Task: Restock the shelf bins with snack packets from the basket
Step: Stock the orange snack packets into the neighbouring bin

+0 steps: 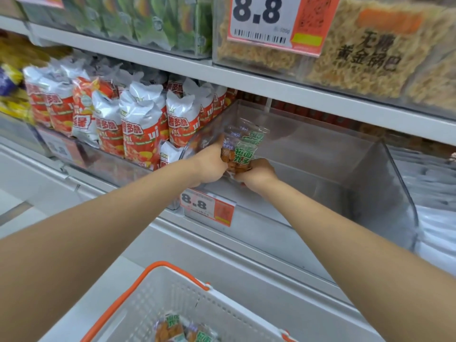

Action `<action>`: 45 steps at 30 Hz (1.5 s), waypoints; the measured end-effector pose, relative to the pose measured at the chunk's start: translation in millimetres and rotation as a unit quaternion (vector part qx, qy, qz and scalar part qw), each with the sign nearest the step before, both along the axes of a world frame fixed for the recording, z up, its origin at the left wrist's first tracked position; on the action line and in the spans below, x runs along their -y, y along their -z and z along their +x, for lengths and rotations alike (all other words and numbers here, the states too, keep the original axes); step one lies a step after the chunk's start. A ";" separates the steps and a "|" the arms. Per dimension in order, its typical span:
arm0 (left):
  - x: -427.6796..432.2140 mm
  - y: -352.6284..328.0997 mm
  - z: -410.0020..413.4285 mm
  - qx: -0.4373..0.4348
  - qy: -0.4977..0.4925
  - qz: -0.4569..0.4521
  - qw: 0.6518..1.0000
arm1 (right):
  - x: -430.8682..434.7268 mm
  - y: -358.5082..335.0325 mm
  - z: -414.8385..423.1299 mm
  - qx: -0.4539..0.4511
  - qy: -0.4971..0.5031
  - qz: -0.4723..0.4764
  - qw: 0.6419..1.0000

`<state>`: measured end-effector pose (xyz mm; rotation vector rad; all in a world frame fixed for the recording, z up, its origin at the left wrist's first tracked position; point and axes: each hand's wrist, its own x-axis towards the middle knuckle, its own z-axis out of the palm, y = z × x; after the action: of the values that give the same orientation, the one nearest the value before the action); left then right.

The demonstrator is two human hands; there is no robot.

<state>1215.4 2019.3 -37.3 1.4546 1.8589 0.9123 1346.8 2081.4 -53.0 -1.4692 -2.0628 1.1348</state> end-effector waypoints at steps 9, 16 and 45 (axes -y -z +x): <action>23.9 -16.7 13.0 -0.095 -0.034 0.008 0.995 | 16.9 -23.7 30.8 0.062 -0.017 0.034 0.997; 91.8 -37.6 62.4 -0.116 -0.148 0.160 0.969 | 85.9 -47.8 76.3 -0.061 -0.013 0.288 0.955; 257.1 177.3 107.0 -0.084 0.167 -0.300 0.936 | 238.2 312.2 219.1 0.545 -0.409 0.019 0.731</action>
<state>1322.4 1762.2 -214.6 1.4102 1.7165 0.0380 1565.9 1843.2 -365.1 -1.3124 -3.7750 0.3118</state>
